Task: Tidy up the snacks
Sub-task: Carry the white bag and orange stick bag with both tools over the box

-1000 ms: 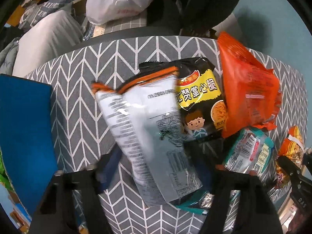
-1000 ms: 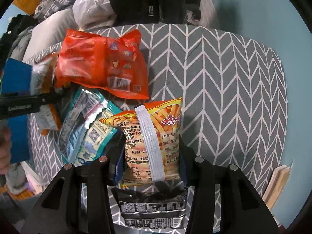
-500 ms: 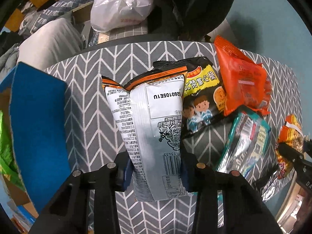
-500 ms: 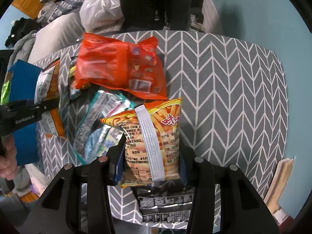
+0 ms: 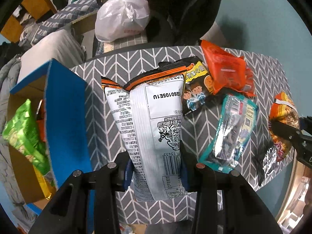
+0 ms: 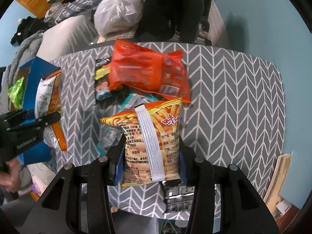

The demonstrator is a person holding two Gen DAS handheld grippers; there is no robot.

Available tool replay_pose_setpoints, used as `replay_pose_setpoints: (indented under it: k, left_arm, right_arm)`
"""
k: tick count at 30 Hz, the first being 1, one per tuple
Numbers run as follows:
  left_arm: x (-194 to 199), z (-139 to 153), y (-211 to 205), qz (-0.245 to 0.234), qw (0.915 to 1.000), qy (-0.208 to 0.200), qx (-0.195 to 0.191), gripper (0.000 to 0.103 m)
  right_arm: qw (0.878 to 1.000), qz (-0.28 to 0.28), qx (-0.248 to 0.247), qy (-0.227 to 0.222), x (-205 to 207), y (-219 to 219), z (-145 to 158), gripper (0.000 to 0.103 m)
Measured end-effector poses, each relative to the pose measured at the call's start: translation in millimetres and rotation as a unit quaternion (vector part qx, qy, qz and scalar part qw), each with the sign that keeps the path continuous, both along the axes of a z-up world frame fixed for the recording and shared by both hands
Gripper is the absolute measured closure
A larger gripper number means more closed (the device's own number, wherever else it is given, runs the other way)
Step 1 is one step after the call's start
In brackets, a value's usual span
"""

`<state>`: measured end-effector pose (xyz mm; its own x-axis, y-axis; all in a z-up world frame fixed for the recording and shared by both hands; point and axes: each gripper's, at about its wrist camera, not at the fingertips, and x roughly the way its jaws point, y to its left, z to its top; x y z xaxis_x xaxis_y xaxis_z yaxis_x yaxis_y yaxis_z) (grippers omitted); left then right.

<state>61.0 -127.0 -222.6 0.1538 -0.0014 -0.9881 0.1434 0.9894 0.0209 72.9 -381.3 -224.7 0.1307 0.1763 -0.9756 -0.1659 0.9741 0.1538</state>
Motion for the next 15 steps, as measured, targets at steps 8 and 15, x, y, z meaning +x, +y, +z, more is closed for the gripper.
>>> replay_pose_setpoints:
  k: [8, 15]
  left_arm:
    - [-12.2, 30.1, 11.8, -0.007, 0.9998, -0.016, -0.013, 0.063]
    - [-21.2, 53.8, 27.2, -0.006, 0.9993, -0.032, -0.018, 0.063]
  right_arm:
    - [1.000, 0.019, -0.001, -0.016, -12.2, 25.9, 26.1, 0.059]
    - [0.999, 0.033, 0.007, -0.026, -19.0, 50.8, 43.9, 0.059]
